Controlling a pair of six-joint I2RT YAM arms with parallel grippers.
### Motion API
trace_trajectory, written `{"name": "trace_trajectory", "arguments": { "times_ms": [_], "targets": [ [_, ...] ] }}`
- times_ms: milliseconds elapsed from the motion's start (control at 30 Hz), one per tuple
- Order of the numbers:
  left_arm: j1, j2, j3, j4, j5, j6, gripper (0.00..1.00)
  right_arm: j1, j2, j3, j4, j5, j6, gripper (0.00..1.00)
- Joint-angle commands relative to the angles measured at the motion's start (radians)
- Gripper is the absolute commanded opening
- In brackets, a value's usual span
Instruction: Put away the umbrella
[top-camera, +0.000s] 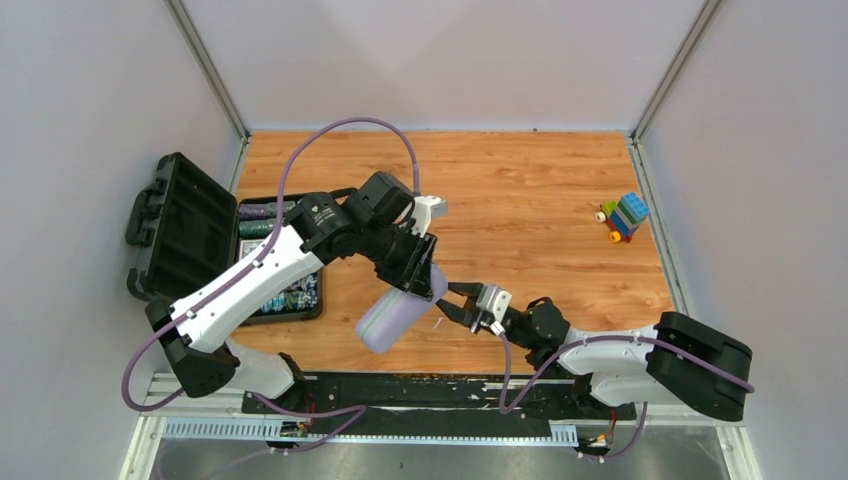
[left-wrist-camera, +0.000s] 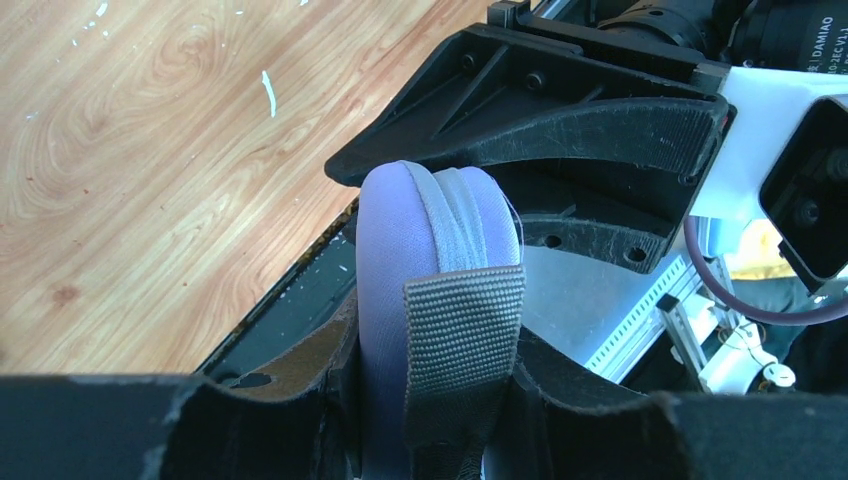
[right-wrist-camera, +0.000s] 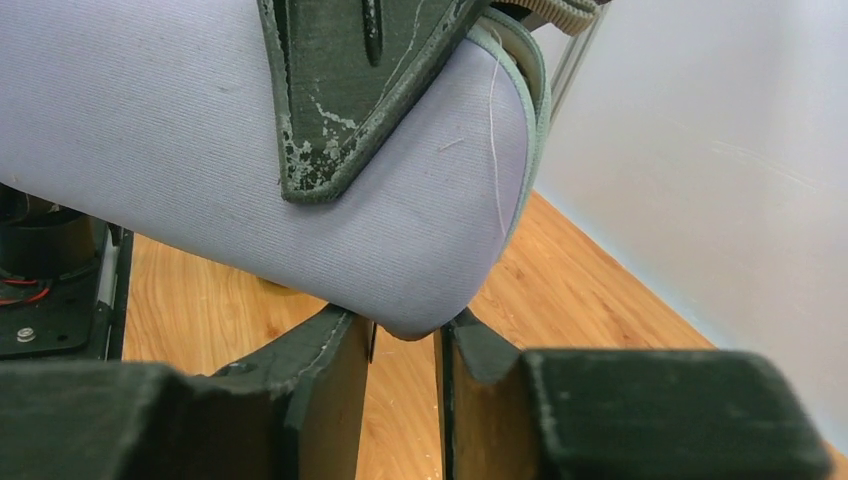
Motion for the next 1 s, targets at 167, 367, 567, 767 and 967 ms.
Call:
{"name": "trace_trajectory", "arguments": {
  "times_ms": [167,367,567,767,967],
  "targets": [
    [0.008,-0.072,-0.017,0.096,-0.007,-0.034,0.00,0.016,0.006,0.014,0.141,0.048,-0.007,0.00],
    [0.026,-0.131,-0.083,0.061,-0.006,-0.022,0.00,-0.005,-0.015,0.004,0.180,0.135,-0.162,0.00],
    [0.063,-0.164,-0.136,0.012,-0.009,-0.001,0.00,-0.051,-0.115,0.014,0.094,0.123,-0.310,0.00],
    [0.138,-0.168,-0.145,-0.019,-0.002,0.005,0.00,-0.058,-0.260,0.018,-0.165,0.012,-0.434,0.00],
    [0.151,-0.176,-0.119,0.046,0.031,-0.020,0.00,-0.055,-0.296,-0.002,-0.269,-0.077,-0.402,0.00]
  ]
}}
